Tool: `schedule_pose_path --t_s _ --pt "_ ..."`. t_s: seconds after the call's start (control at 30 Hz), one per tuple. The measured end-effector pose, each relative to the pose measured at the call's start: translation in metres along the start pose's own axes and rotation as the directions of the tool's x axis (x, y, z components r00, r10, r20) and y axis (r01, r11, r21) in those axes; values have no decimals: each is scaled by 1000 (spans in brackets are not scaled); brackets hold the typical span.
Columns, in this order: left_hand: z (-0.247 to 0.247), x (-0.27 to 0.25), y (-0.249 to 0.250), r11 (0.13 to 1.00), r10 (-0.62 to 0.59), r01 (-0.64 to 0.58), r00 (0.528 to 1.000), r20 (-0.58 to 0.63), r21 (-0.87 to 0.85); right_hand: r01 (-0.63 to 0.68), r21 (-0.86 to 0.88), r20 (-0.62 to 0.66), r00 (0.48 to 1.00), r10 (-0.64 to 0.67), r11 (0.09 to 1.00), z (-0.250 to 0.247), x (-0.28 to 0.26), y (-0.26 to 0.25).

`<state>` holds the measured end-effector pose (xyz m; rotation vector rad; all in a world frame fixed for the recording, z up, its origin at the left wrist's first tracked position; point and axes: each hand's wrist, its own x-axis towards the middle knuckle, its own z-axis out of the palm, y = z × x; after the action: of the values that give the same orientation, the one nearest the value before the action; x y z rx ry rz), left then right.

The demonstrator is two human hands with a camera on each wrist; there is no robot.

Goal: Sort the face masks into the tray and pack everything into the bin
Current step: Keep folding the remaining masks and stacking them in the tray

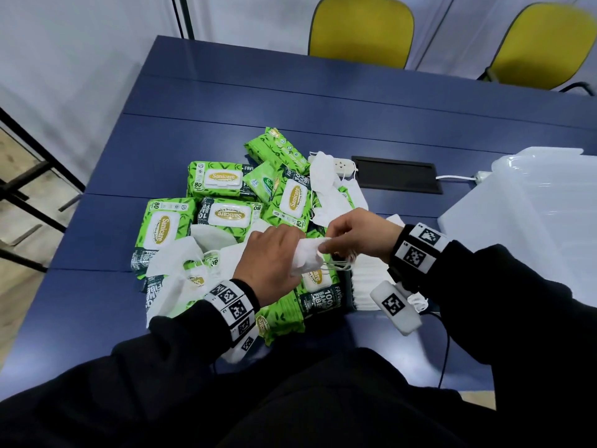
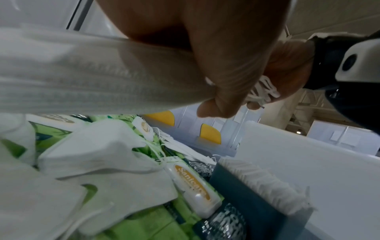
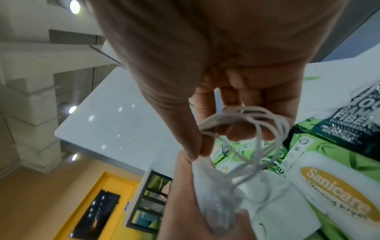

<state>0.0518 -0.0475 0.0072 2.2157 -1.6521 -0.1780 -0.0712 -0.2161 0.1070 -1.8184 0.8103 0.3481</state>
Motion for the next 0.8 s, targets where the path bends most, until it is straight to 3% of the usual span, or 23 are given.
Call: schedule_pose_path --t_s 0.1,0.2,0.57,0.8 --pt "7 -8 -9 999 -11 9 997 70 36 -10 305 -41 999 23 952 0 -2 -3" --pt "10 -11 -12 998 -61 64 993 100 -28 -70 635 29 997 67 770 7 -7 -7" --pt "6 -3 1 900 -207 190 978 -1 -393 171 749 -139 985 -101 640 16 -22 -31" --pt "7 -4 0 904 -217 198 976 -7 -379 235 746 -192 972 -136 623 10 -33 -41"
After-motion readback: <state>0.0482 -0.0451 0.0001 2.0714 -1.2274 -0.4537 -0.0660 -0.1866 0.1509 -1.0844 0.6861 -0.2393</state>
